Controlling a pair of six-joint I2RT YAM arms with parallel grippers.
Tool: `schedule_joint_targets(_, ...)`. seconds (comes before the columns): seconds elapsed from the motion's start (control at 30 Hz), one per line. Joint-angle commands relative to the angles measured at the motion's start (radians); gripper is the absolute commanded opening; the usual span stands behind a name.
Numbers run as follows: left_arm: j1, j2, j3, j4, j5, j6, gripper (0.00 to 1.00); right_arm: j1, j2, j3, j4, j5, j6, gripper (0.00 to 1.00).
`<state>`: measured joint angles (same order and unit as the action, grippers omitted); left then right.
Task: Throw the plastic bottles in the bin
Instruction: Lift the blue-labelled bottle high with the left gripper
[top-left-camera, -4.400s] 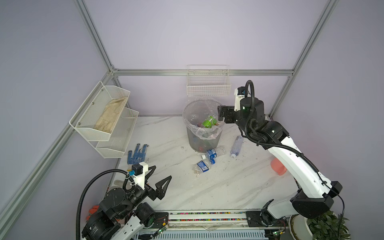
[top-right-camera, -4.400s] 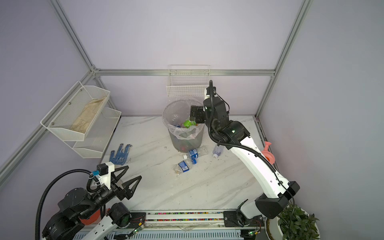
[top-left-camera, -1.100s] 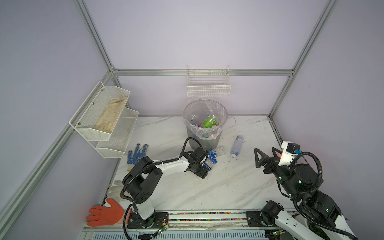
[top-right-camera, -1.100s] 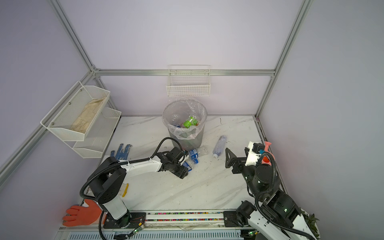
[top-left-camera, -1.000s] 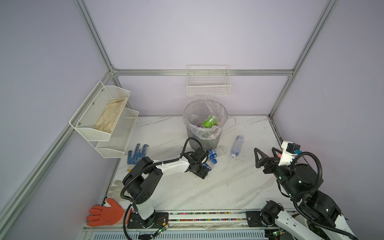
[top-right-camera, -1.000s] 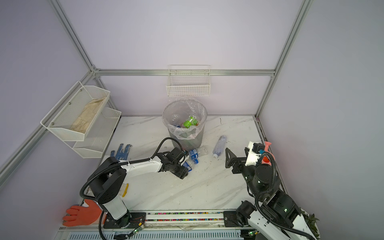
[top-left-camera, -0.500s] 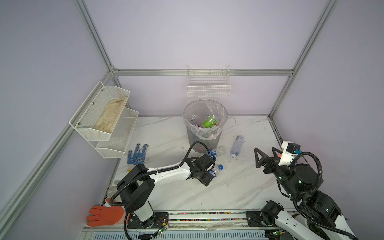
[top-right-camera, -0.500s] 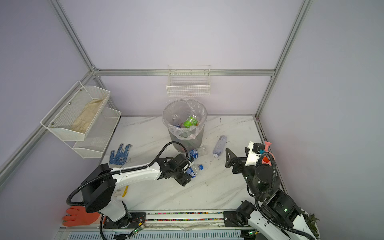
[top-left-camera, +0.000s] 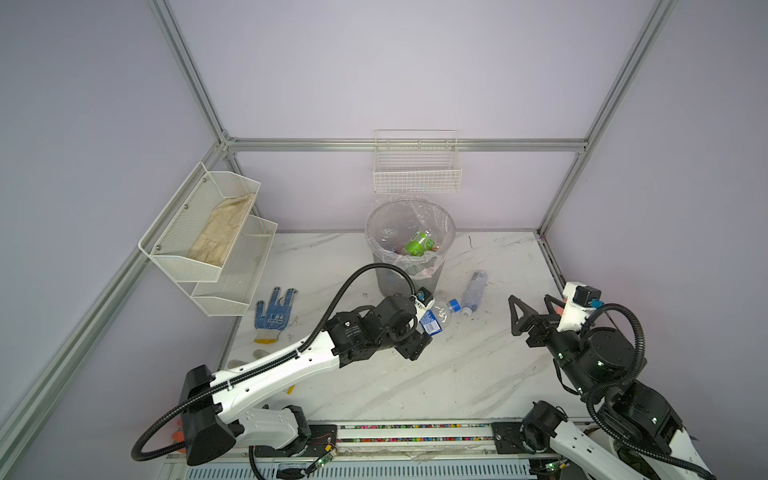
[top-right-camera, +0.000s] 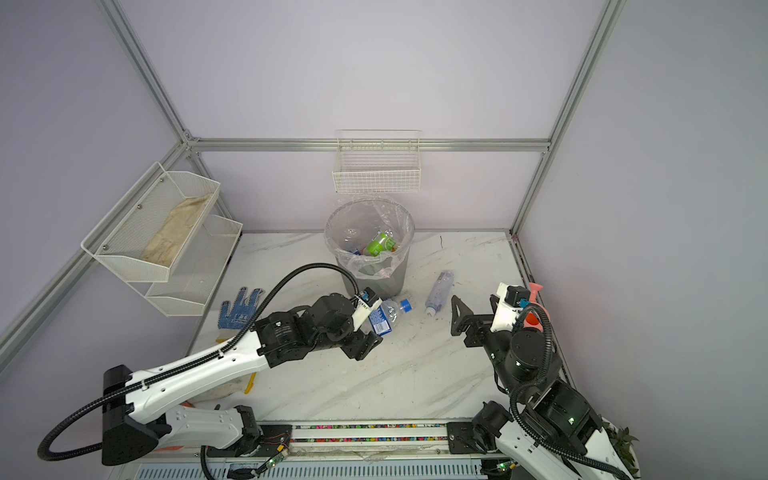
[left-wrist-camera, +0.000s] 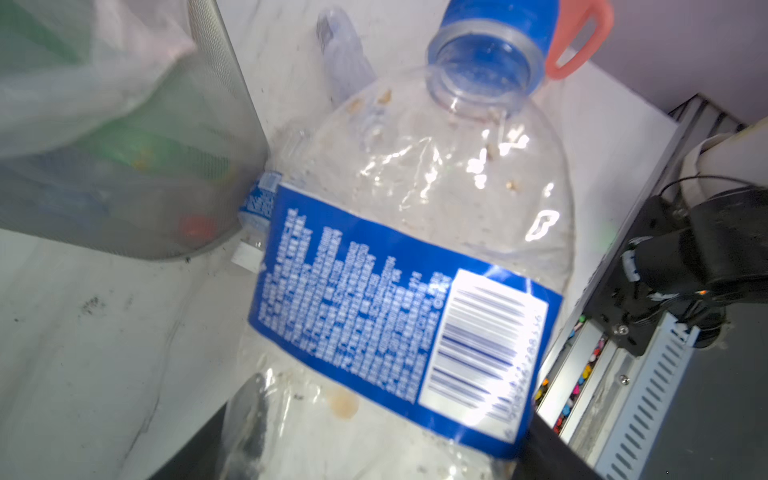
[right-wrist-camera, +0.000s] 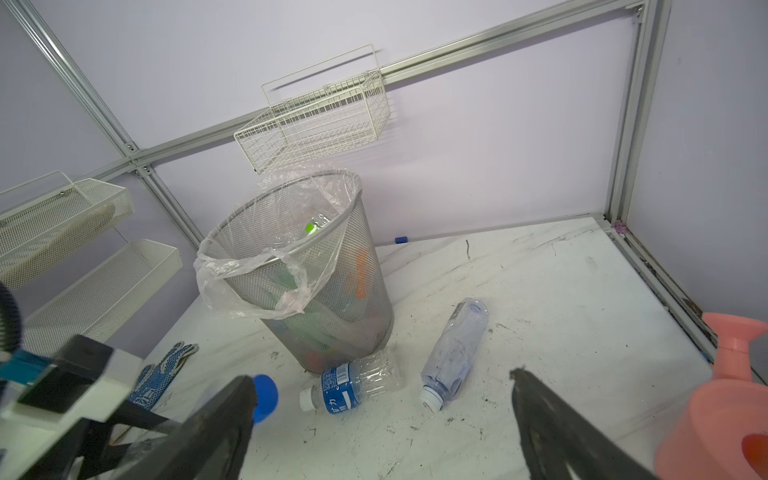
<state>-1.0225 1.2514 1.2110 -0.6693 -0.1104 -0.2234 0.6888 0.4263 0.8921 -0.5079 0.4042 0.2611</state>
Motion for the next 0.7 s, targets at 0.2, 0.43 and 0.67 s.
schedule_joint_targets(0.2,-0.009,-0.168,0.265,-0.014,-0.095,0.133,0.5,-0.001,-0.009,-0.005,0.018,0.015,0.007,0.97)
schedule_joint_targets(0.43,-0.007,-0.177,0.498,-0.036,-0.208,0.275,0.5,-0.001,-0.011,-0.005,0.017,0.015,0.009,0.97)
schedule_joint_targets(0.67,-0.006,-0.084,0.781,-0.064,-0.328,0.406,0.5,-0.001,-0.008,-0.004,0.017,0.008,0.009,0.97)
